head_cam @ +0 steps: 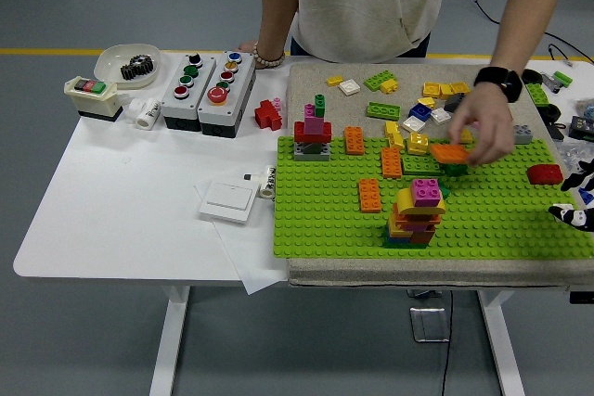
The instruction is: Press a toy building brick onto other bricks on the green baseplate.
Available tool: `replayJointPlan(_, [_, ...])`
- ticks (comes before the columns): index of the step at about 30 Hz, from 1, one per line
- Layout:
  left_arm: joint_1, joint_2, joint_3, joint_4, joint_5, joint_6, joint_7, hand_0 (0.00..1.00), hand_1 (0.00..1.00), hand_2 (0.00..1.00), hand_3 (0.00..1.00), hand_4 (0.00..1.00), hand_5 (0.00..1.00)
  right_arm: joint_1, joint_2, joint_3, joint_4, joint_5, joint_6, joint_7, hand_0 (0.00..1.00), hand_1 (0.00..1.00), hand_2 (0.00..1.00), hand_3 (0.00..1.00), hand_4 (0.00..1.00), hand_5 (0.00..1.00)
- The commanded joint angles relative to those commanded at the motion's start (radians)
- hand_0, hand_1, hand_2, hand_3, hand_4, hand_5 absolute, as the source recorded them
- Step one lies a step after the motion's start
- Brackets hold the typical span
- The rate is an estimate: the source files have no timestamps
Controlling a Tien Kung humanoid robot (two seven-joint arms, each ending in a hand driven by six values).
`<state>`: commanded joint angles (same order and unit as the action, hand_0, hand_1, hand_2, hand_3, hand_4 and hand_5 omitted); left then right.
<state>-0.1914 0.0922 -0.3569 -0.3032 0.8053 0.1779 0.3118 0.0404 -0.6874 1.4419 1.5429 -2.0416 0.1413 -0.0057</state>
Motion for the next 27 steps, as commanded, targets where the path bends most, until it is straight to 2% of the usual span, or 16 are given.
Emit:
replayJointPlan(1, [0.001, 0.000, -0.001, 0.000, 0.002, 0.000, 0.000, 0.797, 0.769, 0.733, 0.585, 0.643, 0.660, -0.002, 0.002, 0.007, -0.008, -0.022, -0.011, 0.003, 0.655, 0.599, 0.681, 0.654, 0.871, 0.497])
replayJointPlan(2, [0.002, 0.000, -0.002, 0.000, 0.003, -0.001, 0.001, 0.797, 0.769, 0.731, 0.585, 0.645, 0.660, -0.002, 0.003, 0.010, -0.011, -0.033, -0.015, 0.004, 0.643, 0.602, 0.694, 0.751, 0.958, 0.454])
replayJointPlan(7, [0.005, 0.000, -0.004, 0.000, 0.009, 0.000, 0.001, 0.797, 0.769, 0.731, 0.585, 0.645, 0.660, -0.012, 0.009, 0.021, -0.033, -0.093, -0.057, 0.024, 0.643, 0.602, 0.694, 0.751, 0.958, 0.454])
replayJointPlan(8, [0.006, 0.001, -0.004, 0.000, 0.010, 0.000, 0.001, 0.797, 0.770, 0.732, 0.585, 0.644, 0.659, -0.014, 0.011, 0.023, -0.035, -0.101, -0.063, 0.027, 0.577, 0.575, 0.667, 0.786, 0.998, 0.393])
replayJointPlan(9, [0.006, 0.001, -0.003, -0.001, 0.008, 0.000, 0.000, 0.797, 0.770, 0.732, 0.585, 0.644, 0.659, -0.019, 0.013, 0.028, -0.037, -0.118, -0.069, 0.033, 0.577, 0.575, 0.667, 0.786, 0.998, 0.393])
replayJointPlan(19, [0.003, 0.000, -0.001, -0.001, 0.005, 0.001, 0.000, 0.795, 0.769, 0.731, 0.585, 0.645, 0.660, -0.057, 0.016, 0.068, 0.018, -0.134, -0.074, 0.051, 0.543, 0.553, 0.644, 0.786, 0.998, 0.375])
replayJointPlan(20, [0.002, 0.000, 0.000, -0.001, 0.003, 0.001, -0.001, 0.794, 0.770, 0.731, 0.585, 0.645, 0.660, -0.059, 0.014, 0.066, 0.027, -0.132, -0.074, 0.057, 0.509, 0.546, 0.634, 0.785, 0.998, 0.362])
replayJointPlan(25, [0.002, 0.000, 0.000, -0.002, 0.003, 0.002, -0.001, 0.794, 0.770, 0.731, 0.585, 0.645, 0.660, -0.059, 0.002, 0.040, 0.034, -0.112, -0.068, 0.103, 0.509, 0.546, 0.634, 0.785, 0.998, 0.362])
replayJointPlan(27, [0.001, 0.000, 0.002, -0.001, 0.000, 0.003, -0.002, 0.793, 0.770, 0.732, 0.585, 0.644, 0.659, -0.052, -0.005, 0.018, 0.025, -0.110, -0.065, 0.121, 0.475, 0.525, 0.604, 0.774, 0.998, 0.357])
